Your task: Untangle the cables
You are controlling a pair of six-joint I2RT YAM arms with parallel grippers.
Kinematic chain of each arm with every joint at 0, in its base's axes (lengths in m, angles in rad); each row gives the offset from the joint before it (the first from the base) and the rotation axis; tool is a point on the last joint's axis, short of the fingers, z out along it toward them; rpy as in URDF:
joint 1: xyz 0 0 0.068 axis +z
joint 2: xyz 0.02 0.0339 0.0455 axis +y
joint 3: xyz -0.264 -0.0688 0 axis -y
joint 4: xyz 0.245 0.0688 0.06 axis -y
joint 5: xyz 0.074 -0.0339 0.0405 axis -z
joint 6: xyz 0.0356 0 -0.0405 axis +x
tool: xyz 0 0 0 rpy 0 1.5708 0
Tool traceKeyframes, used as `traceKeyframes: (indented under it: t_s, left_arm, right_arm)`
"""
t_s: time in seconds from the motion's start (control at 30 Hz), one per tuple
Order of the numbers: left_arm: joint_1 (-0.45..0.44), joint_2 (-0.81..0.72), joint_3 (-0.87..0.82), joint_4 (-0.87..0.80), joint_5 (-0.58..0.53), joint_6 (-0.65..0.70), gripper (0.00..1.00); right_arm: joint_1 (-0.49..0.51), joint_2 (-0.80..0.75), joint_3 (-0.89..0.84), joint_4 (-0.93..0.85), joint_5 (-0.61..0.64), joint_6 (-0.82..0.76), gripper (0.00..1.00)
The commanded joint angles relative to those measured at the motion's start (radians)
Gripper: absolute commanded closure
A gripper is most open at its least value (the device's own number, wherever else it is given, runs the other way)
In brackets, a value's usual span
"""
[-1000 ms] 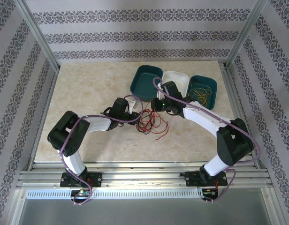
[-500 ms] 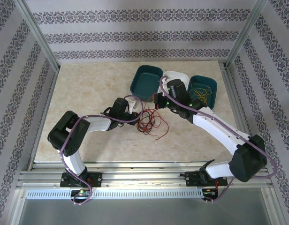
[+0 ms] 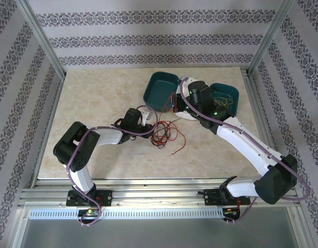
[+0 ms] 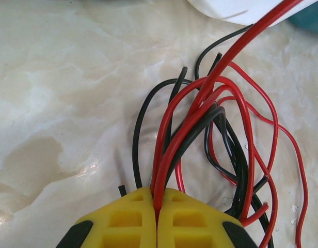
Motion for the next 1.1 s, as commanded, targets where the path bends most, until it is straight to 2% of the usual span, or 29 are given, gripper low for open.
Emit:
traceKeyframes:
  t_s: [0.0, 0.4, 0.67, 0.83, 1.07]
  left_arm:
    - [-0.012, 0.005, 0.006, 0.02, 0.01, -0.011, 0.95]
    - [-0.012, 0.011, 0.011, 0.022, 0.013, -0.012, 0.95]
    - [-0.012, 0.012, 0.01, 0.024, 0.007, -0.013, 0.95]
    - [-0.012, 0.015, 0.011, 0.03, 0.007, -0.016, 0.95]
    - [-0.012, 0.017, 0.011, 0.031, 0.008, -0.018, 0.95]
  right_arm:
    - [0.008, -0.036, 0.062, 0.002, 0.046, -0.045, 1.0]
    - [0.007, -0.053, 0.184, -0.003, 0.123, -0.132, 1.0]
    - [0.004, -0.055, 0.255, -0.015, 0.239, -0.206, 1.0]
    - [-0.015, -0.053, 0.283, -0.038, 0.291, -0.217, 1.0]
    - [-0.086, -0.043, 0.272, -0.039, 0.297, -0.196, 1.0]
